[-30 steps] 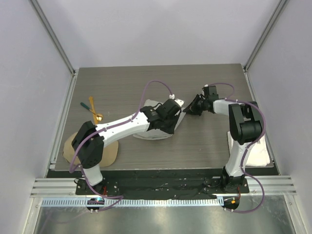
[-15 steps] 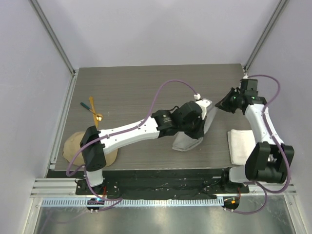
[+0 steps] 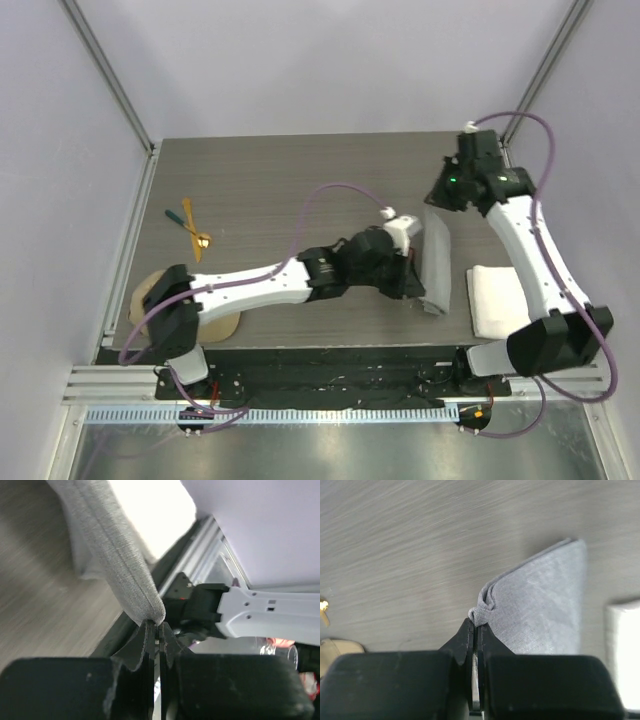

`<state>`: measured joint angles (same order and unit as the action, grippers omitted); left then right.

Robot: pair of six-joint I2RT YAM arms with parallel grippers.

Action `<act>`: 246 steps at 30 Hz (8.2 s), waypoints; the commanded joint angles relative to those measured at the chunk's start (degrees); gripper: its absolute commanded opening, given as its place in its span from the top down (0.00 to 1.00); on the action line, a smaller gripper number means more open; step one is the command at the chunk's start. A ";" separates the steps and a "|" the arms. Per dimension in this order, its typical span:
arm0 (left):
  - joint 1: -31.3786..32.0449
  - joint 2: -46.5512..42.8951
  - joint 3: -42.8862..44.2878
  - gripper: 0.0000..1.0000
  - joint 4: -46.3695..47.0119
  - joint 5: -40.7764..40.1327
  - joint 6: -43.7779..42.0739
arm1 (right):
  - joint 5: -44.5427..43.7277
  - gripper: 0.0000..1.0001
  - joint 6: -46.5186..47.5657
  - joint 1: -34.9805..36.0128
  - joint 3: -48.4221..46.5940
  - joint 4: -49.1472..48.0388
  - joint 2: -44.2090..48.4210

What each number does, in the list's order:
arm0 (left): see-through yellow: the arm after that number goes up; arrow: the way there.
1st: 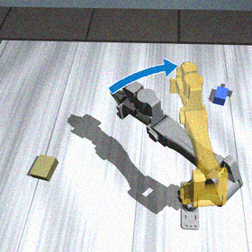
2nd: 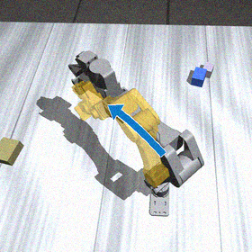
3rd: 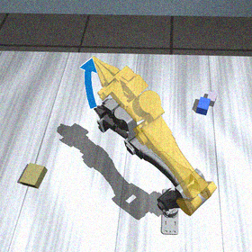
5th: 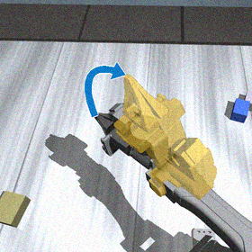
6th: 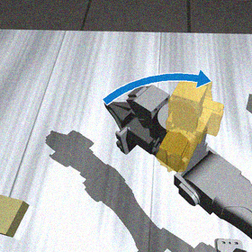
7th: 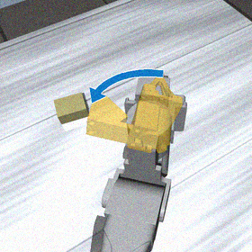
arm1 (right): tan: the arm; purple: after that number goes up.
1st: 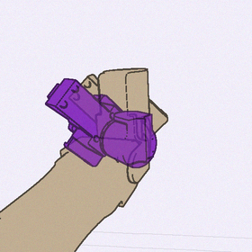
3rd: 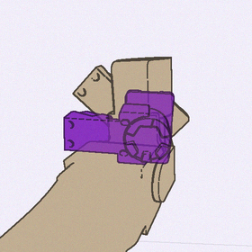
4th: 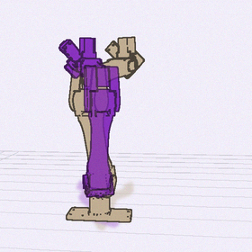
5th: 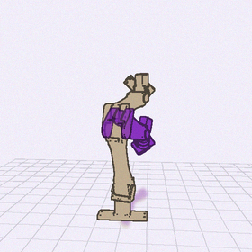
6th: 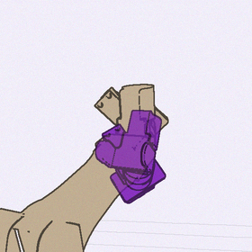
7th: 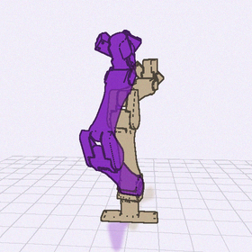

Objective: Fold the napkin into a case and place the utensils inside
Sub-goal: Turn over the upper triangle folded napkin at the center of the board, then smooth out the lower triangle-folded napkin at the center of the board.

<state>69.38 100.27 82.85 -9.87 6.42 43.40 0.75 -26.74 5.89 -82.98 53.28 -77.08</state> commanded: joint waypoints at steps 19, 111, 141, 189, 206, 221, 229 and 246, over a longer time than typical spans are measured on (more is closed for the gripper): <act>-40.90 -31.00 -48.30 1.00 14.26 14.17 8.37 | 0.65 0.99 -15.71 26.54 -34.79 -17.15 -54.31; -26.23 -11.51 -32.13 0.48 -8.15 6.15 3.71 | 8.82 0.37 1.08 8.88 26.26 -15.74 0.24; -28.51 -8.59 -33.98 0.97 -0.68 11.60 7.75 | 11.37 0.81 -4.99 20.03 23.59 -25.49 -6.28; -28.87 -10.01 -37.06 1.00 4.94 6.50 16.10 | -9.72 0.99 -16.86 20.06 53.10 -33.68 8.36; -28.60 -1.92 -24.67 1.00 7.67 7.91 19.36 | -4.71 0.99 -15.42 26.52 42.10 -33.49 5.61; -28.60 -4.82 -24.57 1.00 1.43 8.43 16.81 | 6.27 0.68 -5.10 30.76 38.34 -40.35 4.57; -29.57 -5.18 -25.46 1.00 0.21 9.75 18.74 | 11.19 0.58 18.82 31.72 34.28 -44.30 -0.09; -31.68 -4.47 -25.10 0.96 1.51 14.59 24.62 | 6.73 0.49 26.39 38.49 48.44 -66.63 1.05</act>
<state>38.11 96.40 56.95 -10.44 18.13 65.93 11.42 -2.17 42.30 -33.93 -5.02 -77.14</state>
